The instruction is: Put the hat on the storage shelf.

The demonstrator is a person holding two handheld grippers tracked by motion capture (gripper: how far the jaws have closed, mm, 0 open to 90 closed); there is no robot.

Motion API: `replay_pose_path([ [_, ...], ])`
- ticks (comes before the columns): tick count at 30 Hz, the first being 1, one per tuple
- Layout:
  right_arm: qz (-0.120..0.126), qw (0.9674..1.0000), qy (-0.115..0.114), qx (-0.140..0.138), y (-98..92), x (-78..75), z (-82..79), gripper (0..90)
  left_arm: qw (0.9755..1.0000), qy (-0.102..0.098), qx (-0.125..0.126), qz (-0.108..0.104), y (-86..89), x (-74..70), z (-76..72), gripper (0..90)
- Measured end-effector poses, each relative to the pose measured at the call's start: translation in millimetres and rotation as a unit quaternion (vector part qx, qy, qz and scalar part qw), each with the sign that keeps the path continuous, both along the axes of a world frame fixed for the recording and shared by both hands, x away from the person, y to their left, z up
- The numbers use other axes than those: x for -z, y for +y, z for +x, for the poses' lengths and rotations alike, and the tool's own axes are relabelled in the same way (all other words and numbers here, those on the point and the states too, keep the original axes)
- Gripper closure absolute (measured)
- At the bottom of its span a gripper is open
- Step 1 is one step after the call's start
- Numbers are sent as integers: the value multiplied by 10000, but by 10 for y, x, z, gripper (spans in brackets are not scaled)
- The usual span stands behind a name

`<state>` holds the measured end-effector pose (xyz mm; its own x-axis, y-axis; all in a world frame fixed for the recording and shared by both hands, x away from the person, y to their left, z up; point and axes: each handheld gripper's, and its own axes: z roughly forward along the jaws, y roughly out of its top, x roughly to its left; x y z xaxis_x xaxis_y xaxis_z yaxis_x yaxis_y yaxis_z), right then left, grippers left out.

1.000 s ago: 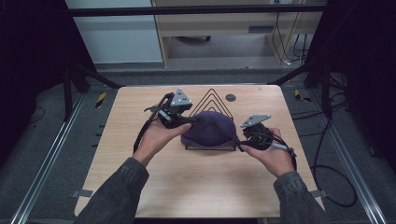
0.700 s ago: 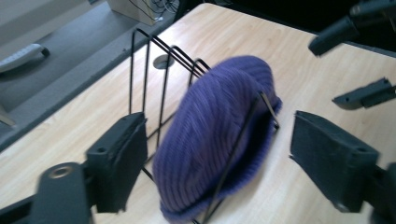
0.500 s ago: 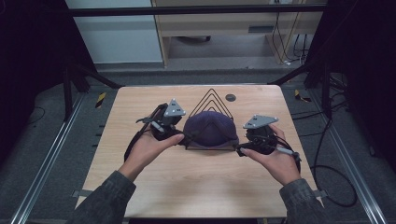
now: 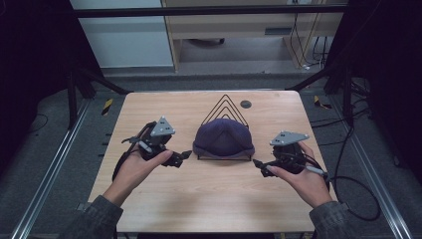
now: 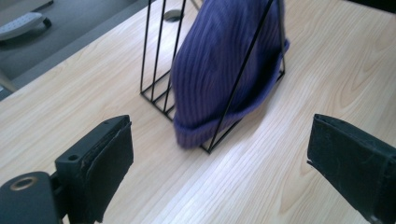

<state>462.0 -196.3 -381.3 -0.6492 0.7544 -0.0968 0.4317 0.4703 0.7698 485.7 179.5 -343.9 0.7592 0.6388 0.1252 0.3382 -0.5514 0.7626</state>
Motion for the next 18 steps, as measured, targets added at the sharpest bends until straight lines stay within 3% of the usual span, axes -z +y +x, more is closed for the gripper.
replay_pose_path([
  [3,1,9999,135,-29,-104,107,-23,75,9999,62,-95,18,151,96,-5,60],
  [9,-26,9996,290,7,-237,262,-29,71,9996,156,-215,39,293,226,5,60],
  [18,-118,9973,648,319,-463,603,-16,118,9984,332,-380,264,493,536,34,61],
])
